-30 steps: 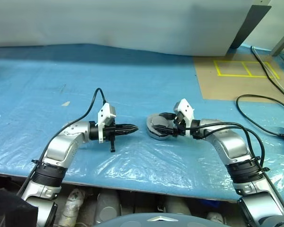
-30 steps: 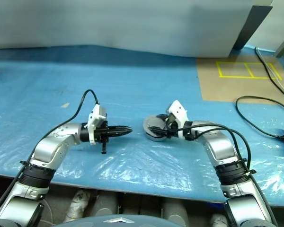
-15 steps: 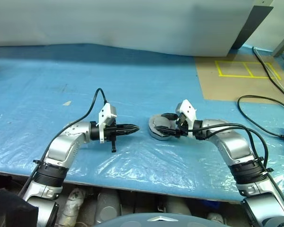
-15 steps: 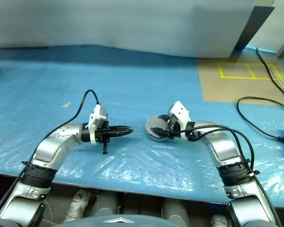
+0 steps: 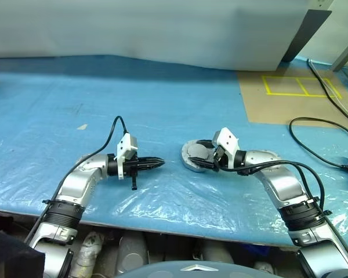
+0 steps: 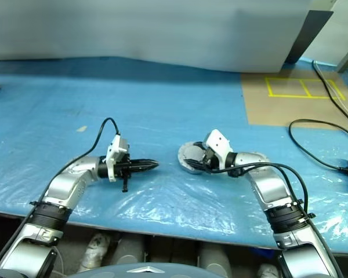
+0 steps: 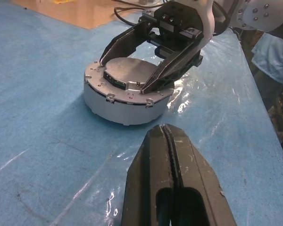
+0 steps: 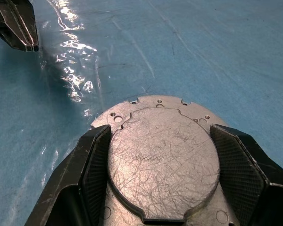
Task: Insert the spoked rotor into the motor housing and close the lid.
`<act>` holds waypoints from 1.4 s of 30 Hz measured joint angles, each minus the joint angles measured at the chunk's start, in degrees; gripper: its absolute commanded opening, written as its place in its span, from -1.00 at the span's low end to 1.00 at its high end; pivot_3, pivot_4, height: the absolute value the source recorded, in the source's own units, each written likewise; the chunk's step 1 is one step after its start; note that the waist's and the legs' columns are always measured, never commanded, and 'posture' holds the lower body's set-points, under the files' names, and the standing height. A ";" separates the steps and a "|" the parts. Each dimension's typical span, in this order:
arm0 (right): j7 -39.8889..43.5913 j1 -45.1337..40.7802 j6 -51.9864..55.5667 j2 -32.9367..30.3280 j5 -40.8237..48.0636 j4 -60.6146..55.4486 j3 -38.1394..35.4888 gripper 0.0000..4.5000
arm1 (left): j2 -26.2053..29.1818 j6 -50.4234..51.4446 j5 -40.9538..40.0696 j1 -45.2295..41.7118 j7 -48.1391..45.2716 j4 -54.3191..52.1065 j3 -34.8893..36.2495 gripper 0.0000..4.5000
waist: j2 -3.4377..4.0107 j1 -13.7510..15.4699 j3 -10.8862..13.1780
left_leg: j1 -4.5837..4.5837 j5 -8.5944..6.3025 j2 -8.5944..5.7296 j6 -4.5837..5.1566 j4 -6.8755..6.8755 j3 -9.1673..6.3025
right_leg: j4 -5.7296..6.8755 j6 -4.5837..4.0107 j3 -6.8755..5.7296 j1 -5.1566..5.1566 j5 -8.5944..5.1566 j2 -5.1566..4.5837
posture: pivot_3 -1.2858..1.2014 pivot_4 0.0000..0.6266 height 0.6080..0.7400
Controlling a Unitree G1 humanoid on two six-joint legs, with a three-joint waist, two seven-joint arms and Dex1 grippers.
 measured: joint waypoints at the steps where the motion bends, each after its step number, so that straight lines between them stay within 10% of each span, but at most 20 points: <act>1: 0.23 0.05 -0.18 -0.11 0.00 0.17 0.00 0.33 | -0.06 -0.06 0.08 0.00 -0.02 0.01 0.00 -1.00 | 0.00 0.02 0.00 | 0.05 -0.02 0.01 0.03 0.00 0.00 | -0.02 0.00 0.00 0.06 0.00 -0.02 | 0.03 -0.52 1.00; 42: -1.55 2.57 6.61 -0.97 4.65 -1.66 -3.86 0.33 | 0.27 8.08 -0.94 -0.85 3.15 -9.63 -0.03 -1.00 | -0.39 1.66 -0.43 | 0.62 -0.14 -0.10 0.23 -0.98 0.12 | -0.78 0.30 0.10 0.58 -0.20 -0.13 | 0.03 -0.52 1.00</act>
